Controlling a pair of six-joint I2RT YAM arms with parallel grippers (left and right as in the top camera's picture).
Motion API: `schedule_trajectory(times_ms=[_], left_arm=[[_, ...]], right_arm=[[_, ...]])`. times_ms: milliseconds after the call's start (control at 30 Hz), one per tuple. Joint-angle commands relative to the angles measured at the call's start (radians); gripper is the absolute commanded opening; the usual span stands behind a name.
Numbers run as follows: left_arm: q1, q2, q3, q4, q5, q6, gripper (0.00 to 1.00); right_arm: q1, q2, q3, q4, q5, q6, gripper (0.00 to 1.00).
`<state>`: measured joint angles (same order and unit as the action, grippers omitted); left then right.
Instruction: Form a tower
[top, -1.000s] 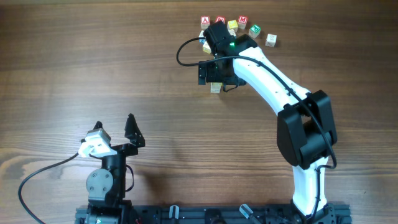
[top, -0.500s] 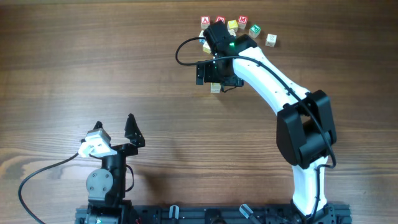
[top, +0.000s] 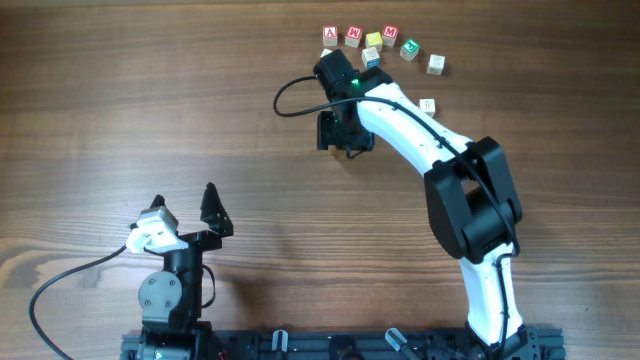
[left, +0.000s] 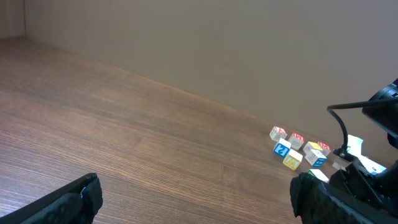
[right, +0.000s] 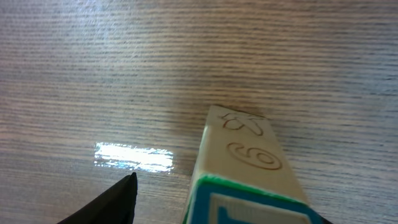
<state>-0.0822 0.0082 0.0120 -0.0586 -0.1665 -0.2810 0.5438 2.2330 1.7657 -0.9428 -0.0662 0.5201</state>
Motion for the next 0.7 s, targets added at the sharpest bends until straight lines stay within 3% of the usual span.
schedule_trajectory(times_ms=[0,167,367,667], left_arm=[[0.006,-0.005,-0.006,0.003,-0.006,0.019,1.0],[0.006,-0.005,-0.006,0.003,-0.006,0.019,1.0],[0.006,-0.005,-0.006,0.003,-0.006,0.019,1.0],[0.006,-0.005,-0.006,0.003,-0.006,0.019,1.0]], right_arm=[[0.001,0.008,0.009,-0.02,0.058,0.019,0.61],[0.0,0.008,0.009,-0.016,0.077,0.042,0.61],[-0.001,0.008,0.009,0.019,0.078,0.193,0.66],[-0.004,0.008,0.009,0.019,0.077,0.263,0.47]])
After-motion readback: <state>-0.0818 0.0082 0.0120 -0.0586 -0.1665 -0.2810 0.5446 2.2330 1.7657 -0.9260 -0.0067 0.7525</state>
